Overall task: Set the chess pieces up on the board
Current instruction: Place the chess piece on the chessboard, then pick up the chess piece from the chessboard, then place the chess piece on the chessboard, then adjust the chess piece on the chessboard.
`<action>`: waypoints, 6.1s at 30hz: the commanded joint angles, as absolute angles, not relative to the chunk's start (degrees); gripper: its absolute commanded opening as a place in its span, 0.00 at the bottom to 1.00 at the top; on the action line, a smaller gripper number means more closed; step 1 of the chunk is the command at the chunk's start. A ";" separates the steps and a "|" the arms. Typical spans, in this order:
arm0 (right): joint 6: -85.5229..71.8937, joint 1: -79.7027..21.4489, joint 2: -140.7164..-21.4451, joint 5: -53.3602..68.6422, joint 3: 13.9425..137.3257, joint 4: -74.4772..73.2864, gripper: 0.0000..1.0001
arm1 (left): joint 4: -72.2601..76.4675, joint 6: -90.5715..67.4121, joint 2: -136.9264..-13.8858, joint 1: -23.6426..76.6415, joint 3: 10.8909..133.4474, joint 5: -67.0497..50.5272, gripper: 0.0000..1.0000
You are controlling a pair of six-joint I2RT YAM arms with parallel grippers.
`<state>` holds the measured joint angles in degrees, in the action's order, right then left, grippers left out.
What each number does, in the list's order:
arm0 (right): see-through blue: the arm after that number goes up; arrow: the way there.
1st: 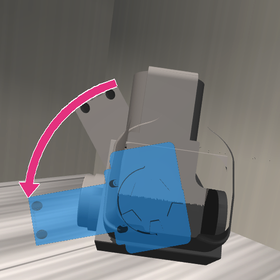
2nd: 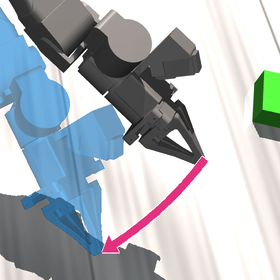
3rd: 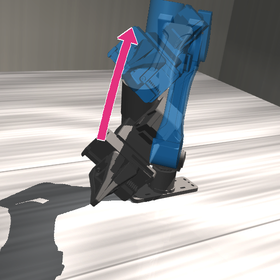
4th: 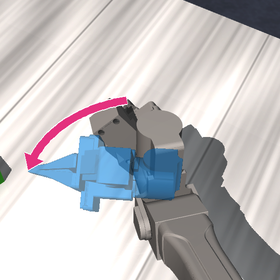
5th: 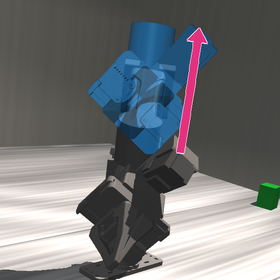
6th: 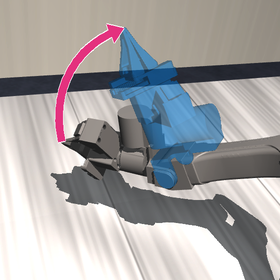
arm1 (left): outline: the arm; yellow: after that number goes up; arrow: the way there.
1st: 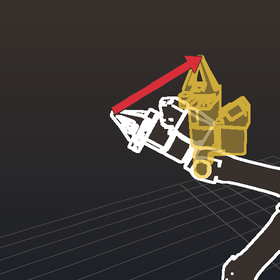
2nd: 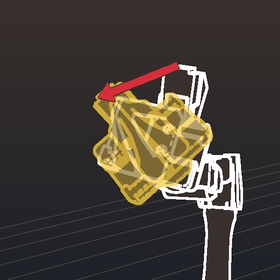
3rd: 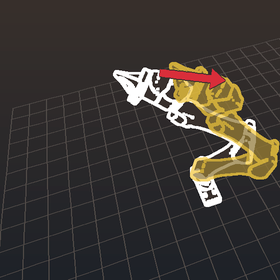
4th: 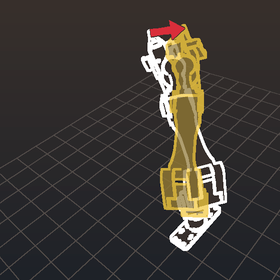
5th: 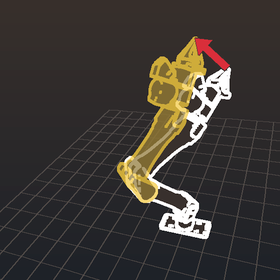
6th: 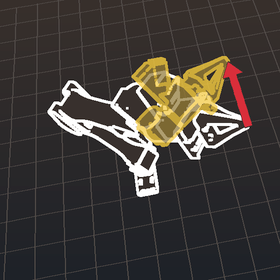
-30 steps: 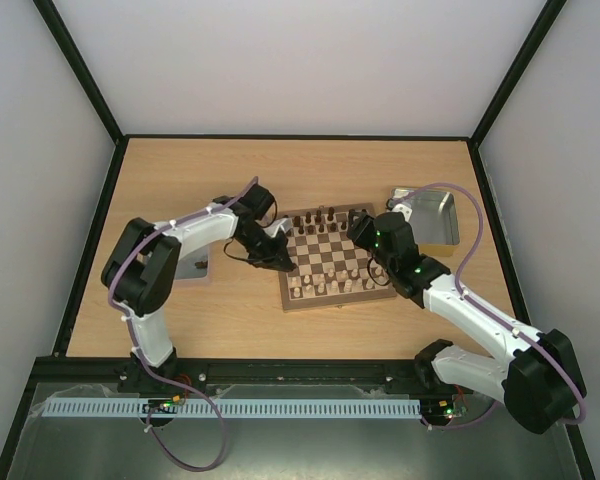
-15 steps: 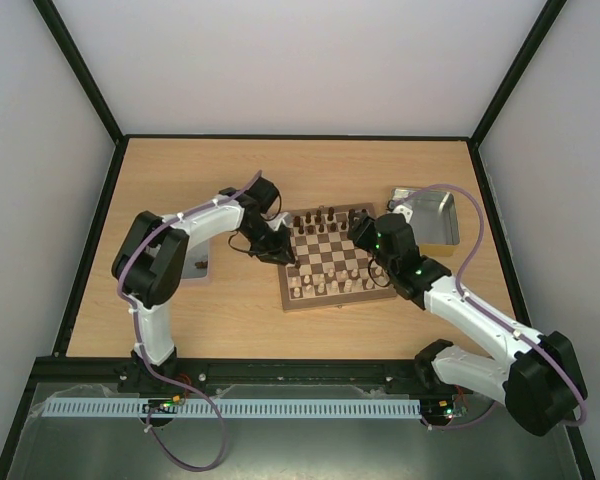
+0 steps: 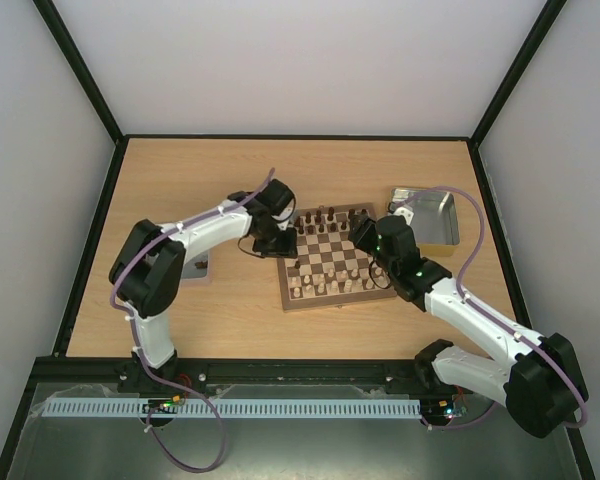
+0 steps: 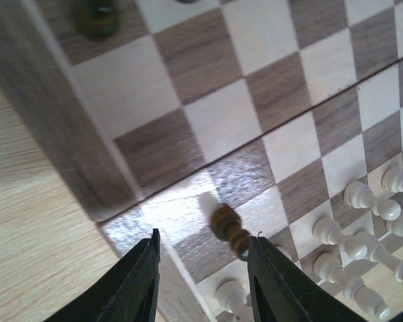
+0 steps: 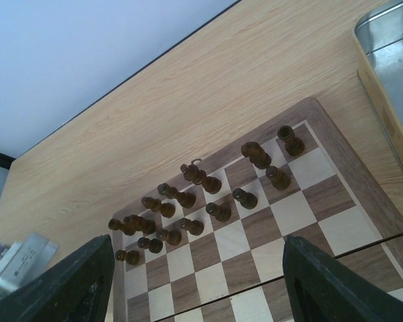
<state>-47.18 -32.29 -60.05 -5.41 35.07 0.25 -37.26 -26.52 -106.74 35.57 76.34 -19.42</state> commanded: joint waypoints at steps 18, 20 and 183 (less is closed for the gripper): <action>-48.96 -32.08 -54.89 -13.33 32.68 -1.25 0.68 | -39.36 -26.46 -110.18 41.74 81.27 -11.76 0.37; -48.94 -32.08 -54.84 -13.35 32.53 -1.20 0.68 | -39.61 -26.45 -110.81 41.98 81.48 -11.99 0.37; -39.48 -27.93 -89.73 -11.01 52.13 -12.20 0.14 | -17.57 -29.22 -74.86 23.95 53.24 1.86 0.39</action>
